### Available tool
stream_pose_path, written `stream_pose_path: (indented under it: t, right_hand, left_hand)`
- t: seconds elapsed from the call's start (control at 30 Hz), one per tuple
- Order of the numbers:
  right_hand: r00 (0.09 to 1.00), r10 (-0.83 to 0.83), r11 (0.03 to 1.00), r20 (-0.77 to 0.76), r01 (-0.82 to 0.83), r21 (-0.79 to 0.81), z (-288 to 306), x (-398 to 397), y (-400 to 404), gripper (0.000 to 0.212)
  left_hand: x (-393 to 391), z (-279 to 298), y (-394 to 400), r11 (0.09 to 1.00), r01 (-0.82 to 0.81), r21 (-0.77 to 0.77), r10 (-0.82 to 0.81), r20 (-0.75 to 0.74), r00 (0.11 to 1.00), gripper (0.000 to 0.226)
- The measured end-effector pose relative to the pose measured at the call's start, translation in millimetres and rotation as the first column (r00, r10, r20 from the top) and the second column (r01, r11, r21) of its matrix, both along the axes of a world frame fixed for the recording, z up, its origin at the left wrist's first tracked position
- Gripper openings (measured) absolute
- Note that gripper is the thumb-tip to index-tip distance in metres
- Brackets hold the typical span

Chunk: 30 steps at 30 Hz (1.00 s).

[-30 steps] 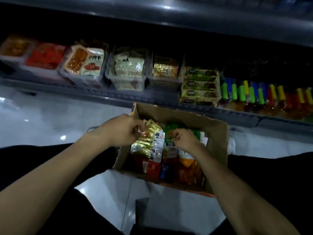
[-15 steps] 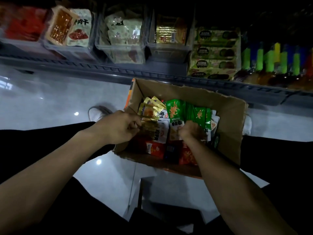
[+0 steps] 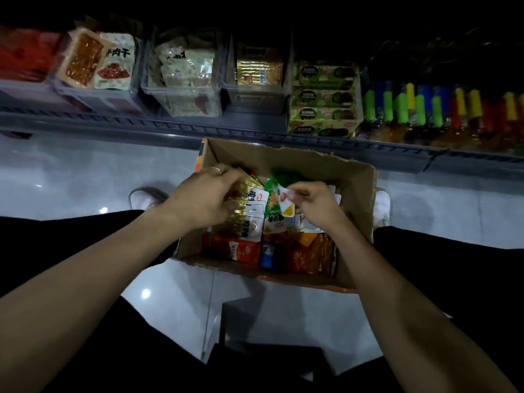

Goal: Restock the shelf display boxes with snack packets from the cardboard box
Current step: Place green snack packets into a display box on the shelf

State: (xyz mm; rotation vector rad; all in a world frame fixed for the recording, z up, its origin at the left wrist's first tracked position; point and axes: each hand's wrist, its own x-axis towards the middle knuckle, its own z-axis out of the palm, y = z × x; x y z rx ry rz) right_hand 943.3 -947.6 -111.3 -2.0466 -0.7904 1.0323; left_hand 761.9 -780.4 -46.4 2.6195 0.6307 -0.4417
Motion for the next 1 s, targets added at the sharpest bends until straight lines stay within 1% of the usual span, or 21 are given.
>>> stream_pose_path:
  t: [0.07, 0.1, 0.13, 0.2, 0.23, 0.27, 0.3, 0.33, 0.37, 0.4, 0.43, 0.47, 0.5, 0.57, 0.63, 0.67, 0.73, 0.77, 0.83, 0.9, 1.0]
  right_hand:
    - [0.988, 0.145, 0.989, -0.047, -0.143, 0.049, 20.1, -4.9, 5.0, 0.016]
    - [0.978, 0.198, 0.978, -0.07, -0.193, 0.077, 26.6, -7.6, 8.0, 0.015]
    - [0.968, 0.23, 0.97, -0.1, -0.219, 0.106, 31.0, -9.6, 10.8, 0.013]
    - [0.958, 0.253, 0.959, -0.133, -0.231, 0.162, 34.5, -13.5, 17.3, 0.014]
    - [0.961, 0.236, 0.961, -0.146, -0.209, 0.18, 32.7, -14.6, 20.6, 0.013]
    - [0.969, 0.187, 0.972, -0.162, -0.158, 0.176, 29.7, -15.5, 23.7, 0.011]
    - [0.978, 0.109, 0.986, -0.177, -0.084, 0.146, 22.1, -15.6, 26.1, 0.01]
    - [0.987, 0.028, 0.997, -0.156, -0.016, 0.075, 11.7, -14.4, 27.4, 0.008]
    - [0.997, -0.026, 0.999, -0.076, 0.023, -0.042, -2.5, -12.3, 27.4, 0.007]
    - [0.999, -0.039, 0.98, 0.031, 0.044, -0.193, -18.6, -11.3, 25.8, 0.011]
    - [0.994, -0.05, 0.938, 0.101, 0.082, -0.338, -34.7, -12.2, 21.9, 0.017]
    - [0.99, -0.08, 0.879, 0.12, 0.127, -0.46, -50.8, -15.2, 16.8, 0.022]
    - [0.985, -0.155, 0.82, 0.071, 0.168, -0.547, -63.7, -20.7, 11.7, 0.025]
    - [0.932, -0.341, 0.738, -0.119, 0.187, -0.649, -78.8, -34.3, 5.7, 0.033]
    - [0.909, -0.375, 0.714, -0.184, 0.156, -0.683, -89.1, -43.0, 6.2, 0.039]
    - [0.914, -0.373, 0.709, -0.163, 0.167, -0.685, -92.4, -44.2, 8.1, 0.04]
    - [0.935, -0.351, 0.675, -0.039, 0.224, -0.703, -98.2, -43.4, 11.4, 0.045]
    - [0.949, -0.314, 0.655, 0.02, 0.232, -0.719, -98.5, -42.4, 11.0, 0.052]
    - [0.963, -0.254, 0.628, 0.085, 0.231, -0.743, -99.6, -41.4, 6.6, 0.063]
    - [0.957, -0.271, 0.628, 0.099, 0.254, -0.735, -101.5, -39.9, 2.7, 0.059]
    - [0.925, -0.379, 0.662, 0.014, 0.282, -0.694, -110.5, -39.8, 1.0, 0.038]
  left_hand:
    - [4.5, 1.6, -5.5, 1.0, 0.021, 0.015, -0.021, -0.001, 1.0, 0.082]
    - [4.6, 3.5, -8.7, 0.999, 0.038, 0.025, -0.038, -0.01, 0.999, 0.085]
    - [3.1, 3.4, -10.2, 0.998, 0.059, 0.037, -0.058, -0.019, 0.998, 0.081]
    - [-1.3, 3.3, -11.5, 0.995, 0.072, 0.063, -0.071, -0.023, 0.997, 0.056]
    - [-4.1, 3.8, -11.7, 0.997, 0.042, 0.065, -0.04, -0.036, 0.999, 0.045]
    - [-6.6, 4.3, -11.9, 0.998, -0.003, 0.063, 0.007, -0.058, 0.998, 0.038]
    - [-9.0, 4.5, -11.5, 0.997, -0.046, 0.063, 0.051, -0.079, 0.996, 0.035]
    - [-11.3, 4.4, -10.2, 0.995, -0.079, 0.068, 0.086, -0.101, 0.991, 0.033]
    - [-14.2, 4.1, -8.8, 0.991, -0.111, 0.073, 0.119, -0.113, 0.986, 0.031]
    - [-17.2, 2.8, -7.0, 0.987, -0.148, 0.066, 0.155, -0.121, 0.98, 0.03]
    - [-20.2, 1.5, -5.5, 0.982, -0.184, 0.051, 0.189, -0.117, 0.975, 0.029]
    - [-23.4, -0.7, -4.0, 0.977, -0.213, 0.028, 0.215, -0.112, 0.97, 0.03]
    - [-26.8, -2.9, -2.7, 0.972, -0.235, 0.008, 0.235, -0.104, 0.967, 0.032]
    - [-32.2, -7.4, -0.1, 0.965, -0.262, -0.021, 0.259, -0.106, 0.96, 0.037]
    - [-34.1, -11.4, 2.2, 0.961, -0.273, -0.033, 0.269, -0.102, 0.958, 0.037]
    - [-33.5, -12.6, 2.9, 0.961, -0.272, -0.038, 0.268, -0.095, 0.959, 0.036]
    - [-30.9, -14.3, 4.1, 0.963, -0.264, -0.05, 0.259, -0.08, 0.963, 0.036]
    - [-29.5, -15.1, 4.7, 0.964, -0.261, -0.057, 0.257, -0.076, 0.963, 0.036]
    - [-26.5, -15.8, 5.3, 0.965, -0.253, -0.064, 0.248, -0.077, 0.966, 0.035]
    - [-24.5, -15.6, 5.2, 0.968, -0.244, -0.062, 0.239, -0.075, 0.968, 0.033]
    - [-25.4, -13.9, 4.0, 0.966, -0.251, -0.067, 0.248, -0.051, 0.968, 0.03]
